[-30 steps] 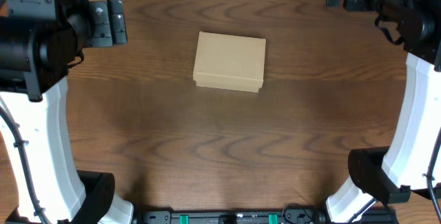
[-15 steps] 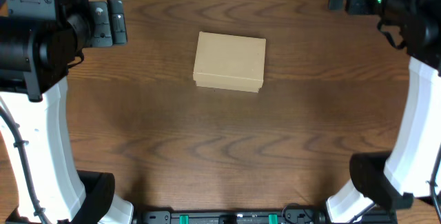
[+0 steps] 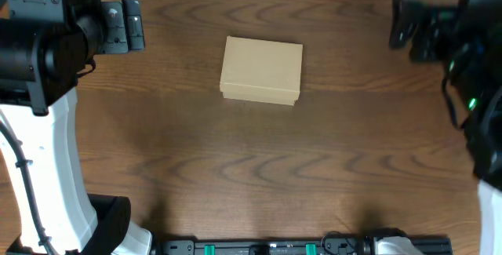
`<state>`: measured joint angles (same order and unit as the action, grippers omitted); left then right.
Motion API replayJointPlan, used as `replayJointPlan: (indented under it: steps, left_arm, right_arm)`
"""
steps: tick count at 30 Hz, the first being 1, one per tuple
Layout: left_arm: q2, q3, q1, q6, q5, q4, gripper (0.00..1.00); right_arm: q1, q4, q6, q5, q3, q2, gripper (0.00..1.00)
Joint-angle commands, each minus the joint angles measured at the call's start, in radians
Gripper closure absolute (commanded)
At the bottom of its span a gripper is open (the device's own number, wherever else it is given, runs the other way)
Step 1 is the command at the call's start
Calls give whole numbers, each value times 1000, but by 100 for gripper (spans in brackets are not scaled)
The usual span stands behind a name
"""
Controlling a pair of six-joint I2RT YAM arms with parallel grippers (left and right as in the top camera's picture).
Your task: Pack container
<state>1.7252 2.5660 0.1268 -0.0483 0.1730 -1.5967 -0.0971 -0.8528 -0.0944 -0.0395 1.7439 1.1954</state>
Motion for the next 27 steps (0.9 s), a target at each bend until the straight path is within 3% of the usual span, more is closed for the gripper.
replayJointPlan:
  steps: [1,14,27]
  left_arm:
    - [2,-4,-4,4,18,-4,4]
    - [2,-4,-4,4,18,-4,4]
    - [2,-4,-4,4,18,-4,5]
  right_arm:
    - [11,95,6,-10,-233,-129,1]
    - [11,470,6,-9,-991,-598,1]
    - [12,471,-24,-9,-1291,-925,1]
